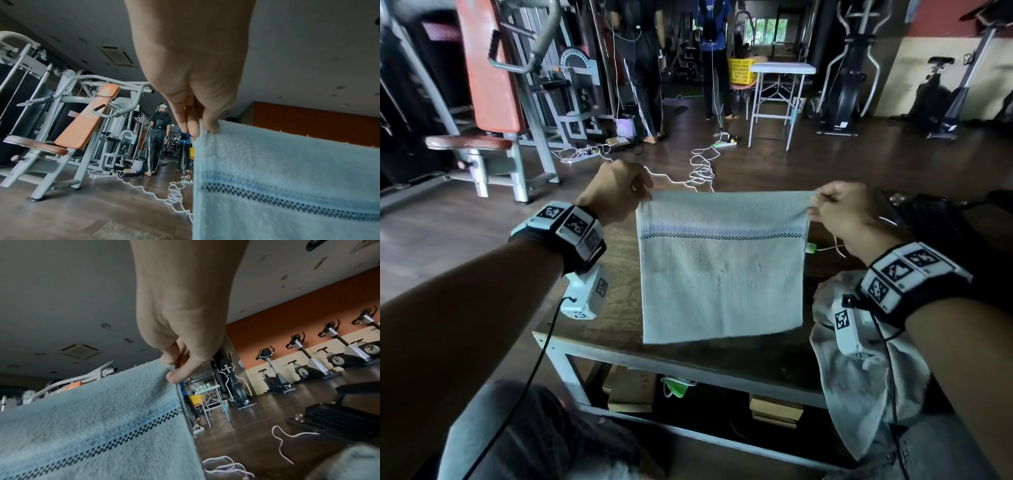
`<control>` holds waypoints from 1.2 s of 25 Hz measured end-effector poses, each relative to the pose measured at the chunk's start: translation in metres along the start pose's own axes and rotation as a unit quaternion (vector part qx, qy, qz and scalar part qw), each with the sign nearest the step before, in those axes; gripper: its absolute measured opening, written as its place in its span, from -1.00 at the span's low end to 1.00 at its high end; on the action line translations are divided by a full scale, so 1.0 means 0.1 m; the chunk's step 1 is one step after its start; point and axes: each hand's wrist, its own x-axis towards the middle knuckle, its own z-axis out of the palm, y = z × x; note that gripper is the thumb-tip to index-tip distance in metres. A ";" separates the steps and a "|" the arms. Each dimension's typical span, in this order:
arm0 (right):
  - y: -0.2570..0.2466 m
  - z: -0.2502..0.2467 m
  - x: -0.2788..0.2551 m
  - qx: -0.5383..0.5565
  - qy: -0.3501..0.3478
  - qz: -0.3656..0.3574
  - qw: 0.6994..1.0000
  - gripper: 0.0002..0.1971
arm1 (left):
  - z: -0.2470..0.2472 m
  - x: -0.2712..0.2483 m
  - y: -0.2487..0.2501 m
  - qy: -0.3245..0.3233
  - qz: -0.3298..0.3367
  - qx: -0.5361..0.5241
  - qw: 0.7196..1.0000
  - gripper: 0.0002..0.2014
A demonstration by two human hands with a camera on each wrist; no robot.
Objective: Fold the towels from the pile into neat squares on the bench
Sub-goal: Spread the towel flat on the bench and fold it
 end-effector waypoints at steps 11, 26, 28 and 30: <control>0.45 -0.03 -0.13 -0.111 -0.103 0.015 0.988 -0.83 | 0.30 -0.47 -0.19 0.071 -0.030 -0.090 0.993 -0.88; 1.51 0.01 -0.98 -0.167 -0.326 0.190 0.911 -0.90 | 0.97 -1.76 -0.47 -0.340 -0.128 -0.063 0.929 -0.95; 1.54 -0.01 -0.94 -0.189 -0.320 0.182 0.910 -0.90 | 0.99 -1.74 -0.50 -0.339 -0.123 -0.077 0.930 -0.90; 1.62 0.03 -0.85 -0.226 -0.288 0.132 0.921 -0.91 | 1.07 -1.68 -0.61 -0.290 -0.152 -0.122 0.937 -0.81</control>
